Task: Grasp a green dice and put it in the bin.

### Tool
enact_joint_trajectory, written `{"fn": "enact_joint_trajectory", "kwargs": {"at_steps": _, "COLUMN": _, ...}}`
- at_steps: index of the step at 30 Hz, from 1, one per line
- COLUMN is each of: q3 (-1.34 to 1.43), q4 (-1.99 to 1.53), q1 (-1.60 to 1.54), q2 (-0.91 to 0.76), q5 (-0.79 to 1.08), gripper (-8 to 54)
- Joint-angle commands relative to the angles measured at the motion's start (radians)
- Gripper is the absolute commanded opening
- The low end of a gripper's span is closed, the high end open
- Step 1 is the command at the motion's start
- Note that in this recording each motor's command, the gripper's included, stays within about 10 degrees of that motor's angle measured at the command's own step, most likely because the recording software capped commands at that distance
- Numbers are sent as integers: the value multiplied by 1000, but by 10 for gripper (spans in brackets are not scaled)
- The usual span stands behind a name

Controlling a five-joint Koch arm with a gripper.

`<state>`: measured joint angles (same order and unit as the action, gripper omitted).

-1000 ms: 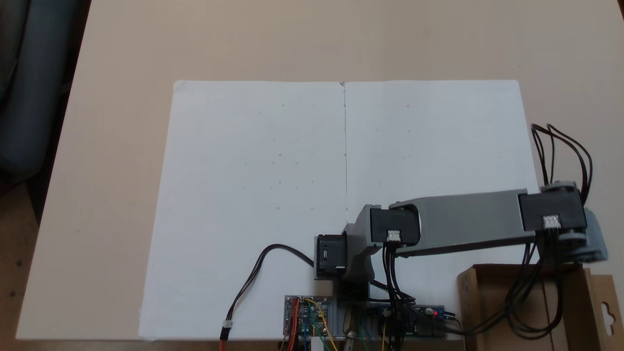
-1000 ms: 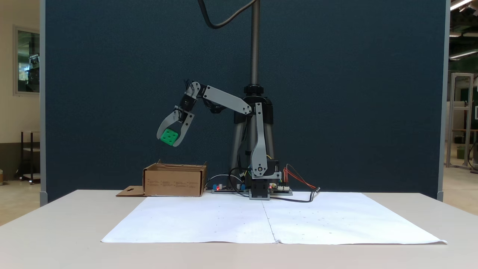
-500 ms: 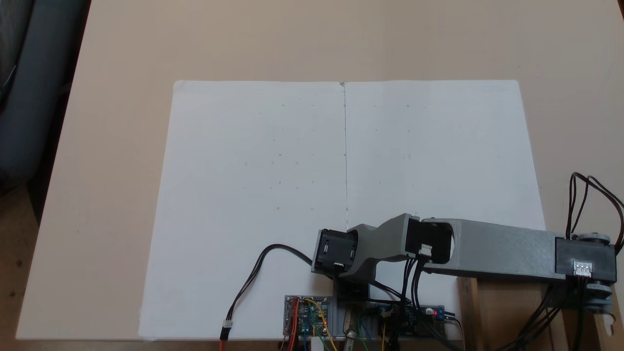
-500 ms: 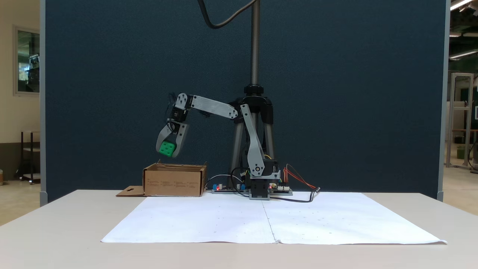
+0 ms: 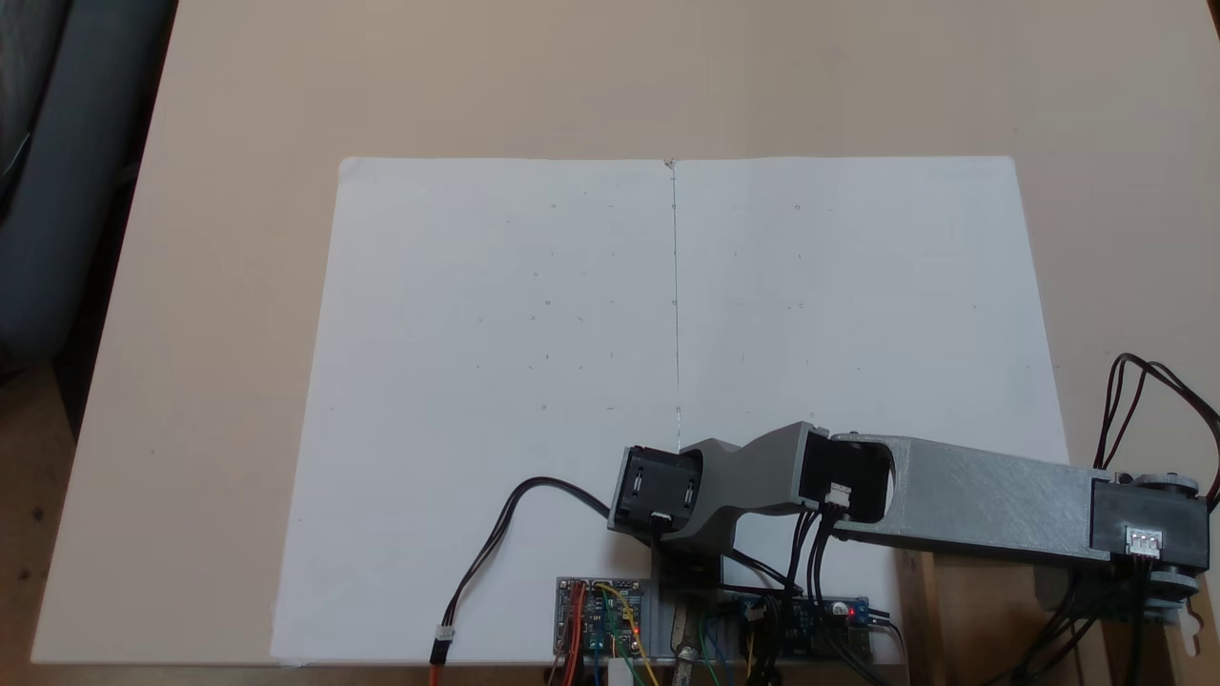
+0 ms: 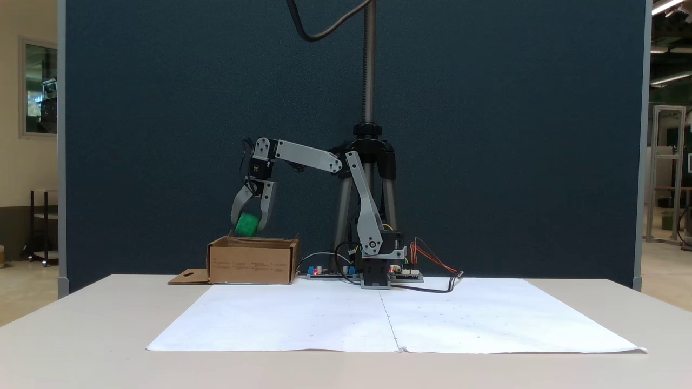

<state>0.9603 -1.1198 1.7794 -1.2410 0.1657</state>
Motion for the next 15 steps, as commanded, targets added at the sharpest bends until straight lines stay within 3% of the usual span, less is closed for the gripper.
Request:
{"fn": "enact_joint_trajectory", "kwargs": {"at_steps": 1, "q3": -43, "q4": -43, "q1": 8, "q2": -20, "q5": 84, "gripper": 420}}
{"fn": "enact_joint_trajectory", "kwargs": {"at_steps": 3, "q3": -43, "q4": -38, "q1": 6, "q2": -20, "q5": 84, "gripper": 478}}
{"fn": "enact_joint_trajectory", "kwargs": {"at_steps": 8, "q3": -89, "q4": -52, "q1": -26, "q2": -32, "q5": 69, "gripper": 453}}
{"fn": "enact_joint_trajectory", "kwargs": {"at_steps": 12, "q3": -132, "q4": -60, "q1": -166, "q2": -124, "q5": -164, "gripper": 446}}
{"fn": "enact_joint_trajectory", "kwargs": {"at_steps": 15, "q3": -149, "q4": -44, "q1": -333, "q2": -163, "q5": -219, "gripper": 443}}
